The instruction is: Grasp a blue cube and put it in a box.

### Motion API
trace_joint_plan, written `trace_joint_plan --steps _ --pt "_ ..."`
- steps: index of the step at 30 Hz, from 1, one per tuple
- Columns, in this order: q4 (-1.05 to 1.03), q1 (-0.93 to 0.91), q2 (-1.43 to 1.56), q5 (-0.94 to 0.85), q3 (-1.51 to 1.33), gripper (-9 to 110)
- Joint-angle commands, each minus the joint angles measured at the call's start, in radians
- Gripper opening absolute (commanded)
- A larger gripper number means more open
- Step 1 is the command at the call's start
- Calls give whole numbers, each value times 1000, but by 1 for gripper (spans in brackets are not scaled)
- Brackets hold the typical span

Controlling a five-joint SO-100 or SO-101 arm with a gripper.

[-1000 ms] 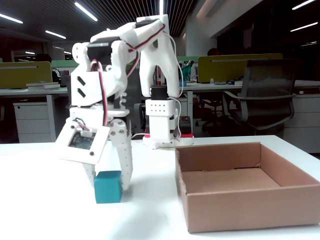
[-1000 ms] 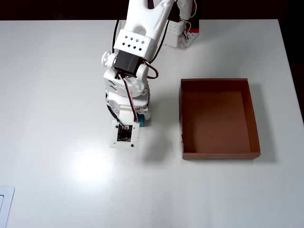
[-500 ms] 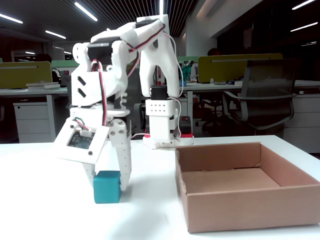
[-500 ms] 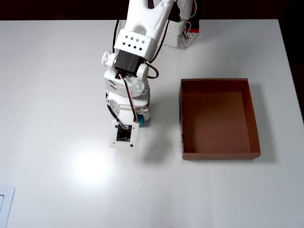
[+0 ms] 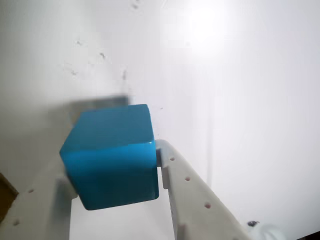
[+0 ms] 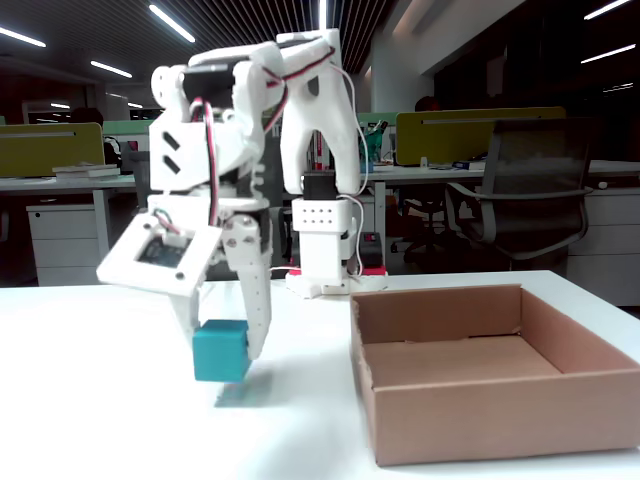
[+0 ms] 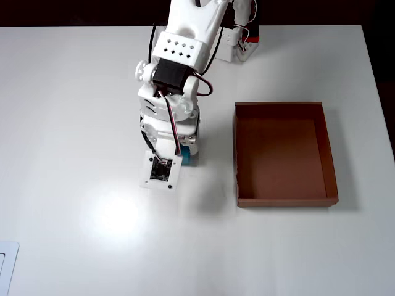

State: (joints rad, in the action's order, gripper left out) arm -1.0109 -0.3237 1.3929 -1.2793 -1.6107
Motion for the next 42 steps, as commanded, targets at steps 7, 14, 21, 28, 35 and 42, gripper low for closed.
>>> trace_joint_plan --steps 7,14,21,28,35,42 --pt "-127 100 233 109 115 11" --pt "-268 222 322 233 202 11" --pt "-382 348 351 356 270 11" --pt "-459 459 371 449 310 11" --pt "-462 540 387 518 249 11" --pt "-341 600 380 568 83 11"
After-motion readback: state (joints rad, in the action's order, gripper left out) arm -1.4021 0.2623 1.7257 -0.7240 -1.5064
